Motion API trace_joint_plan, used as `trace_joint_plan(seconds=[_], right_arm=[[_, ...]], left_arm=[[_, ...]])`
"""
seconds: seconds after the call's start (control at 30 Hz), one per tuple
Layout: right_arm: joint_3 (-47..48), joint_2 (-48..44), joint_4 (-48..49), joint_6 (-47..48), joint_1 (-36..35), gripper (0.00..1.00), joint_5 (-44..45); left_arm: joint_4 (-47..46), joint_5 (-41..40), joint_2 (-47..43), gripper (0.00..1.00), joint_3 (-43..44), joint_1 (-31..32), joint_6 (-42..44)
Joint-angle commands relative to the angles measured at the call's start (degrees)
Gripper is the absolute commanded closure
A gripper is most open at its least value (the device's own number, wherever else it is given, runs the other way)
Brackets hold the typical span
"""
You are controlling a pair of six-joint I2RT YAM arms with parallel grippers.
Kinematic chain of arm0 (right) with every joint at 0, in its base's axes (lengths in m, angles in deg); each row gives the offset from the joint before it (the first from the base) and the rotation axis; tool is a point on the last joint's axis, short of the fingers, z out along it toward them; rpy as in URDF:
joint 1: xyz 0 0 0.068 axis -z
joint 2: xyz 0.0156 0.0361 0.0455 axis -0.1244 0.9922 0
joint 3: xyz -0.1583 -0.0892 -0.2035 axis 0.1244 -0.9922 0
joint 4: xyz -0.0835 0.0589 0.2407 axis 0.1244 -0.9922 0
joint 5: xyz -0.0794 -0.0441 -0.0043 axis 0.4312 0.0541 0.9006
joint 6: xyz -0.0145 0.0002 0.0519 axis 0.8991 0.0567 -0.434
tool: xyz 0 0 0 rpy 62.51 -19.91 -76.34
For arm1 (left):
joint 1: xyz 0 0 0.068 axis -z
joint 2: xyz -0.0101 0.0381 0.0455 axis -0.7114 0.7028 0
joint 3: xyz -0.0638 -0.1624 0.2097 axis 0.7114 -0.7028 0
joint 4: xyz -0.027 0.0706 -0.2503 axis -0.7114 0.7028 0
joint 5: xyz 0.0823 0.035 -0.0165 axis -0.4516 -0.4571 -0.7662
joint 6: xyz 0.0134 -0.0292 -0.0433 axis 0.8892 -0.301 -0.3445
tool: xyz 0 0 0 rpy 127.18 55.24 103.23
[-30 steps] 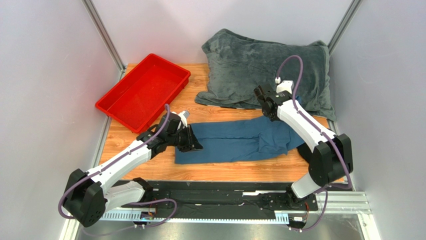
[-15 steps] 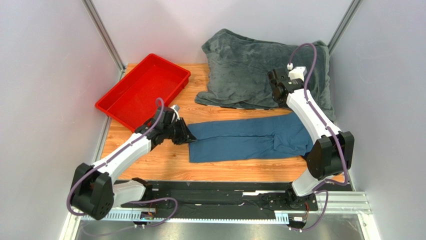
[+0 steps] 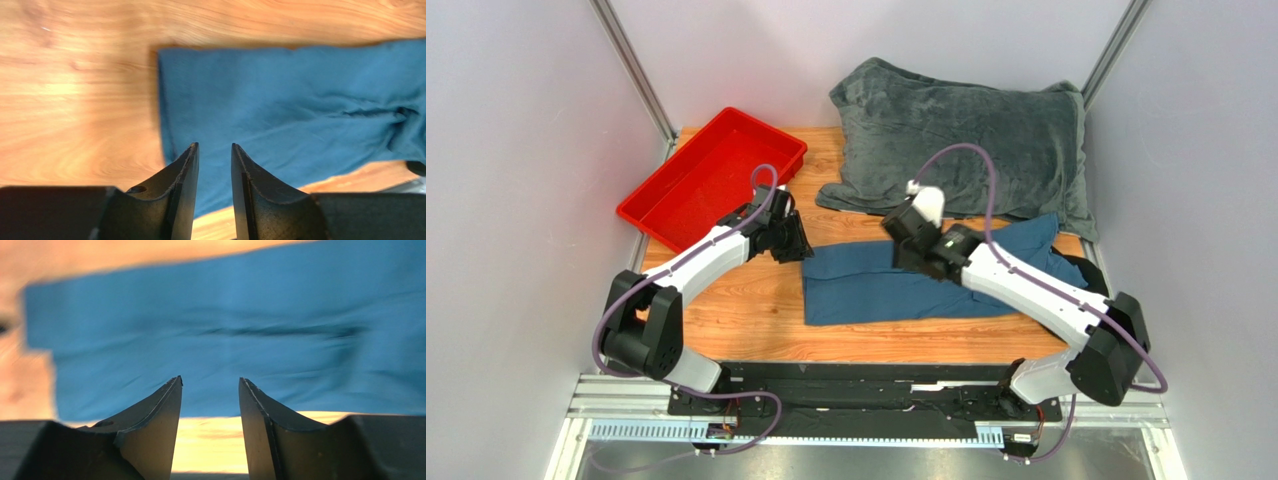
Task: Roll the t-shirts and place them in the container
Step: Roll the T-shirt to the center of the board.
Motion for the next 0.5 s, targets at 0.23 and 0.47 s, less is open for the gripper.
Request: trace_joint_plan(seconds=[0.23,0.47], right_arm=[[19.98,28.77,10.30,-9.60,-23.86,0.51,0.65],[27.48,39.97,6.88,-9.34,-25.81,0.52,0.56]], left_arm=[[2.84,3.78,-2.41,0.58,0.50,-7.92,7.02],[5.31,2.02,-8.31,0.59,0.15,-13.02,6.84]])
